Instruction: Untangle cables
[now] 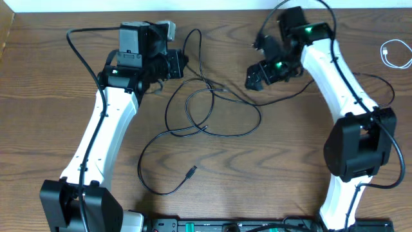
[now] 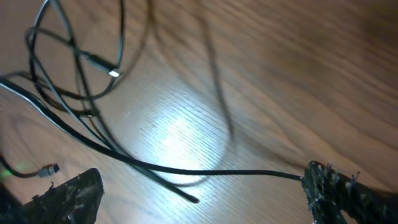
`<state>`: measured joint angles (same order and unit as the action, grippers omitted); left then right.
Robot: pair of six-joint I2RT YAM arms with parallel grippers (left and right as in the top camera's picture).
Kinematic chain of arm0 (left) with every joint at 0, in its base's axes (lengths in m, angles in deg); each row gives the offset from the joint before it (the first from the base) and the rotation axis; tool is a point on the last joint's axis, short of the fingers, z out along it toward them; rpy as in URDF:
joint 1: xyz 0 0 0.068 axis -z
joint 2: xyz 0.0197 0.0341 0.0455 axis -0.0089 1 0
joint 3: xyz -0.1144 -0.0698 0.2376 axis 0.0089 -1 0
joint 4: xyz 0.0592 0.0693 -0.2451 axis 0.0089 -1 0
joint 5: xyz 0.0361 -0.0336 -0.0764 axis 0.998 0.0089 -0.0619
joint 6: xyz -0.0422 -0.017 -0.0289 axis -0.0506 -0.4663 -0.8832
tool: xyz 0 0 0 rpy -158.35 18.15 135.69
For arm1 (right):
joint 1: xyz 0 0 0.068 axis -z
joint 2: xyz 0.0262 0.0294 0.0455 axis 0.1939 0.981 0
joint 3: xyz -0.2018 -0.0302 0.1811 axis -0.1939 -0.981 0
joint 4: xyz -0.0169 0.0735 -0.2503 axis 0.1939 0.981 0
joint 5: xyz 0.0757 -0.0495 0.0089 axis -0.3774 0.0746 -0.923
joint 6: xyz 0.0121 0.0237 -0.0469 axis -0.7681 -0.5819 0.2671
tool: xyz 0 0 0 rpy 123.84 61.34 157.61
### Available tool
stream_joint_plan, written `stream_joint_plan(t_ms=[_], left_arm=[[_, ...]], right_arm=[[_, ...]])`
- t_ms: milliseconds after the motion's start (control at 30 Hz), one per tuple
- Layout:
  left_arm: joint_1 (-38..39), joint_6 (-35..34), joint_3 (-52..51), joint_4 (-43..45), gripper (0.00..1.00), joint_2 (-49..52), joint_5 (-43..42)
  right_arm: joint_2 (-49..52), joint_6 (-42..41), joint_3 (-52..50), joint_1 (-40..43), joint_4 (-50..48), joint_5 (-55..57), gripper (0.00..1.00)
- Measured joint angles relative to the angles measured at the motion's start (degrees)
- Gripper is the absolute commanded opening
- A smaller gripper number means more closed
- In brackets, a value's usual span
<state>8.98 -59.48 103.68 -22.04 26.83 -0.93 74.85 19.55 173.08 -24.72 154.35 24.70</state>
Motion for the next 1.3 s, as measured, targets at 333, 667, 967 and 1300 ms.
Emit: stream_joint_plan(t_ms=[333, 667, 967, 1300], left_arm=[[0.0, -3.67, 0.0, 14.12, 0.08, 0.0, -7.91], [0.09, -4.96, 0.0, 14.64, 0.08, 0.0, -8.74], [0.37, -4.96, 0.0, 13.03, 0.08, 0.0, -8.74], [0.46, -5.07, 0.0, 12.22, 0.17, 0.0, -8.81]], right_arm=[[0.0, 5.38, -0.04, -0.02, -0.96, -4.76, 0.99], [0.04, 13.18, -2.16, -1.84, -6.25, -6.27, 0.99], [2.91, 14.4, -10.38, -5.92, -16.87, -5.01, 0.59], [3.45, 9.9, -11.61, -5.14, -18.67, -2.16, 0.01]])
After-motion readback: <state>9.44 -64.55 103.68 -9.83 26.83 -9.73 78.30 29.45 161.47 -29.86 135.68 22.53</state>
